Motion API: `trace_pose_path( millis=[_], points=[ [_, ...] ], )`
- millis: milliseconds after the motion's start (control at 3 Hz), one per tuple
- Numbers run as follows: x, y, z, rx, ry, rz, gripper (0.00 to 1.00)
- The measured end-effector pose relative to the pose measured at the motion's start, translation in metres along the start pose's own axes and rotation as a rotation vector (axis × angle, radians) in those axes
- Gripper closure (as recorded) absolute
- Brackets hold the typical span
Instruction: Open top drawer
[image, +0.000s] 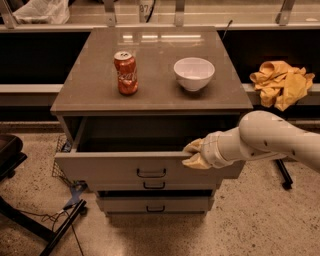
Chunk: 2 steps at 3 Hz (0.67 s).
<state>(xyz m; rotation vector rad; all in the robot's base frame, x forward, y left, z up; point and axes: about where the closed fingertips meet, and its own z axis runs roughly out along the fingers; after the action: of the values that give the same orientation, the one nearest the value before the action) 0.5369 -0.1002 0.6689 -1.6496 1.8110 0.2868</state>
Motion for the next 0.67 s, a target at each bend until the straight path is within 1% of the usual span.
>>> trace_pose_path(
  millis=[667],
  points=[
    [-0.0003, -0.0001, -0.0002, 0.0, 0.0, 0.0, 1.0]
  ],
)
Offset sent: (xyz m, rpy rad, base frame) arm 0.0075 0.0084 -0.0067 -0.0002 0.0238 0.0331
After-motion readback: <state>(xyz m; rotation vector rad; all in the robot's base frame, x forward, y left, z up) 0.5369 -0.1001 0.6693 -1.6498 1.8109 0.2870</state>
